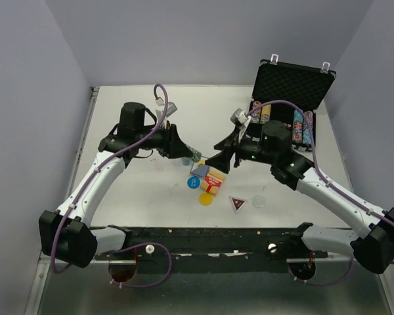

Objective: Pack up texas hold em set

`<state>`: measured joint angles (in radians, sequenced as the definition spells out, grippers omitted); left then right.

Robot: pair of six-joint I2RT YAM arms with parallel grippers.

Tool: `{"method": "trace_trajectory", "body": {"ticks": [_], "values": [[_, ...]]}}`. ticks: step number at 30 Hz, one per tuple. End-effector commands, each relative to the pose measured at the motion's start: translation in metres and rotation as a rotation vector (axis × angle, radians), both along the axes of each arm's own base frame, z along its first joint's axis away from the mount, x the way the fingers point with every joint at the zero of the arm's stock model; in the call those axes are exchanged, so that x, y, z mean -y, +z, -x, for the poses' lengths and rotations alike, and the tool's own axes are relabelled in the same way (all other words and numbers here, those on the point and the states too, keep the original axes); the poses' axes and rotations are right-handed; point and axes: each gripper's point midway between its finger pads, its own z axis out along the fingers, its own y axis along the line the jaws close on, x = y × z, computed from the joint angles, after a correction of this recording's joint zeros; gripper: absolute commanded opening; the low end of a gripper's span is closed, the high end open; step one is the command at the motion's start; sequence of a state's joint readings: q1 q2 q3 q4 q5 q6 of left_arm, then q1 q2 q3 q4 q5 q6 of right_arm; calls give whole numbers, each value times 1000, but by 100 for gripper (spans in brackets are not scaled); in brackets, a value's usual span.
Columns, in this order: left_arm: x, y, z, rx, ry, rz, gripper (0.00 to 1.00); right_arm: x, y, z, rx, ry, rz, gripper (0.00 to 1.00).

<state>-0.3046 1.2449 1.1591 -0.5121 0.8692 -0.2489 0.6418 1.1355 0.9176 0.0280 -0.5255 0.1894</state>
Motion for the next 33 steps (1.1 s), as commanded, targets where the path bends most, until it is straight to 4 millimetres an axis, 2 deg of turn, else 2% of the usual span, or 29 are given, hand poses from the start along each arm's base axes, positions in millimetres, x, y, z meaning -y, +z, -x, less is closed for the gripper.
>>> {"method": "trace_trajectory", "body": {"ticks": [1, 8, 16, 21, 28, 33], "values": [[21, 25, 36, 18, -244, 224, 0, -16, -5, 29, -22, 141, 64, 83], [27, 21, 49, -8, -287, 232, 0, -14, -7, 50, -21, 171, 72, 83], [35, 14, 58, -54, -334, 229, 0, -27, -11, 65, -10, 199, 67, 83], [38, 17, 65, -41, -359, 233, 0, -32, -16, 61, 14, 160, 86, 83], [39, 19, 69, -37, -373, 236, 0, -24, -18, 45, 74, 60, 99, 83], [40, 20, 73, -45, -389, 244, 0, -23, -19, 44, 79, 38, 89, 80]]}}
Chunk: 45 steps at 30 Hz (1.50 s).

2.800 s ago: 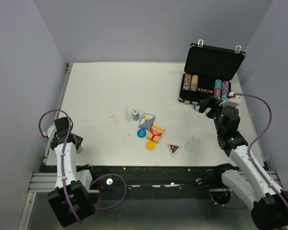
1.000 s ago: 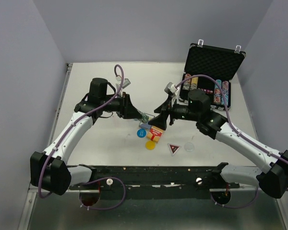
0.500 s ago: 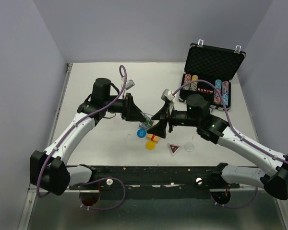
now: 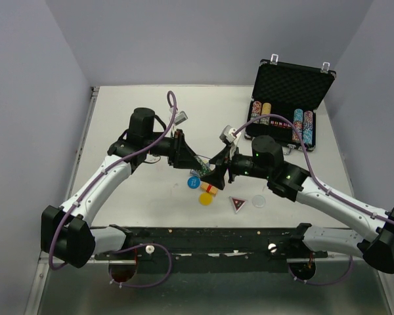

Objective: Pack up texas hold em set

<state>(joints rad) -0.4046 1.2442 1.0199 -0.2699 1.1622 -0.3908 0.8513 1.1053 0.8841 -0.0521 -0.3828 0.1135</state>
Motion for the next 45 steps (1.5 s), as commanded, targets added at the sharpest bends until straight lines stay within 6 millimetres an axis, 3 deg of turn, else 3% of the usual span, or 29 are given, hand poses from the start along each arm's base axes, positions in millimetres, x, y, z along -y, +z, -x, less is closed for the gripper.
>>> {"method": "trace_trajectory", "body": {"ticks": [1, 3, 11, 25, 27, 32, 33, 34, 35, 37, 39, 45], "values": [[2, 16, 14, 48, -76, 61, 0, 3, 5, -6, 47, -46, -19, 77], [3, 16, 15, 48, -81, 62, 0, 0, 12, -8, 64, -45, -40, 74], [7, 17, 22, 53, -105, 68, 0, -6, 6, -7, 36, -30, -34, 64], [7, 20, 23, 71, -105, 78, 0, -10, -10, -7, -4, -32, 6, 69], [7, 20, 23, 72, -103, 78, 0, -9, -10, -8, 3, -41, 7, 60], [7, 18, 20, 66, -89, 67, 0, -6, -4, -13, 15, -77, -2, 23], [8, 17, 18, 66, -78, 58, 7, -5, -2, -15, 12, -95, -5, 13], [7, 16, 16, 63, -65, 43, 27, -4, -4, -19, 7, -123, -2, 3], [7, 13, 14, 71, -47, 18, 51, -2, -4, -23, -1, -154, -5, 1], [3, 10, 5, 107, 14, -31, 83, 6, -3, -33, -14, -243, -12, 1], [-2, 7, -6, 155, 96, -76, 99, 22, -5, -45, -30, -370, -3, 1], [-30, 10, -41, 282, 385, -163, 99, 76, -13, -78, -47, -704, 65, 1]]}}
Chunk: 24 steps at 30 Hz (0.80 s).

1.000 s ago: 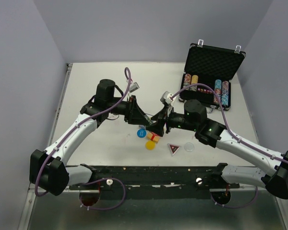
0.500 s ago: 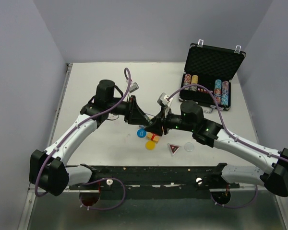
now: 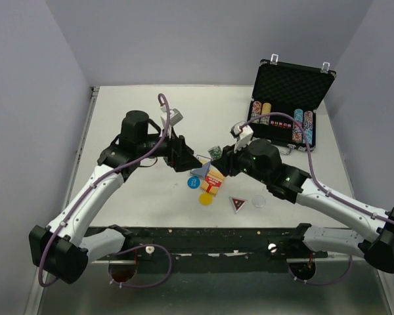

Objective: Pack up texas hold em set

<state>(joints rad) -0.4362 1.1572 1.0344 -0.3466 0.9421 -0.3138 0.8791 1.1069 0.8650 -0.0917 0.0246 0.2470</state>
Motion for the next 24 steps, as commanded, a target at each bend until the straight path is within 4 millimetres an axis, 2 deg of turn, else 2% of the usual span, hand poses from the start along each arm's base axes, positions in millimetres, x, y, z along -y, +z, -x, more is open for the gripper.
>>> {"method": "trace_trajectory", "body": {"ticks": [1, 4, 8, 10, 15, 19, 24], "values": [[-30, 9, -36, 164, 280, -78, 99, 55, 5, -40, -2, -342, 28, 1], [-46, 10, -49, 204, 407, -113, 99, 88, -8, -67, -79, -433, 54, 1], [-60, 10, -58, 229, 516, -140, 99, 127, -15, -105, -147, -517, 53, 1], [-65, 9, -61, 236, 551, -155, 99, 146, -25, -127, -203, -555, 68, 1], [-75, 13, -63, 290, 594, -164, 99, 175, -51, -172, -357, -565, 83, 1], [-78, 15, -63, 313, 606, -163, 99, 185, -70, -200, -459, -552, 93, 1], [-84, 14, -66, 320, 637, -192, 99, 182, -83, -224, -575, -544, 103, 1]]}}
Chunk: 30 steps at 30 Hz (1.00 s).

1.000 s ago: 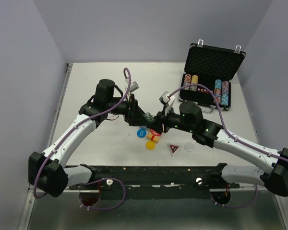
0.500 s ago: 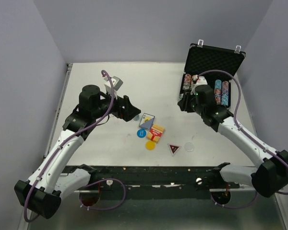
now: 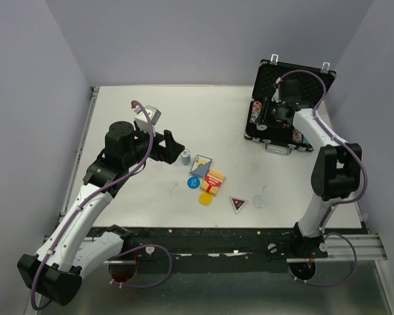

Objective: Pack up texas hold em set

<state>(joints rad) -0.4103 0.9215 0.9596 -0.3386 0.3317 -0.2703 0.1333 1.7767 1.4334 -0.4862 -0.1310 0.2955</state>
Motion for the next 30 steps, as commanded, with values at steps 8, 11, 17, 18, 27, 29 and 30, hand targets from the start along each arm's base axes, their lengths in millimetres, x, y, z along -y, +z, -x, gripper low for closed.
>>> {"method": "trace_trajectory", "body": {"ticks": [8, 11, 17, 18, 27, 29, 30], "values": [[-15, -2, -12, 26, 84, -57, 99, -15, -19, -20, -209, 9, -74, 1], [-16, -2, -12, 24, 87, -60, 99, -15, -22, -15, -216, 2, -75, 1], [-16, -5, -12, 17, 87, -66, 99, -13, -28, 5, -240, -7, -82, 1], [-16, -4, -13, 18, 87, -65, 99, -13, -29, 7, -243, -7, -78, 1], [-16, -5, -13, 13, 91, -66, 99, -12, -36, 1, -257, -7, -65, 1], [-17, -6, -13, 11, 93, -69, 99, -13, -38, -2, -258, -5, -68, 1], [-17, -5, -14, 12, 93, -68, 99, -12, -40, -3, -264, -6, -66, 1]]}}
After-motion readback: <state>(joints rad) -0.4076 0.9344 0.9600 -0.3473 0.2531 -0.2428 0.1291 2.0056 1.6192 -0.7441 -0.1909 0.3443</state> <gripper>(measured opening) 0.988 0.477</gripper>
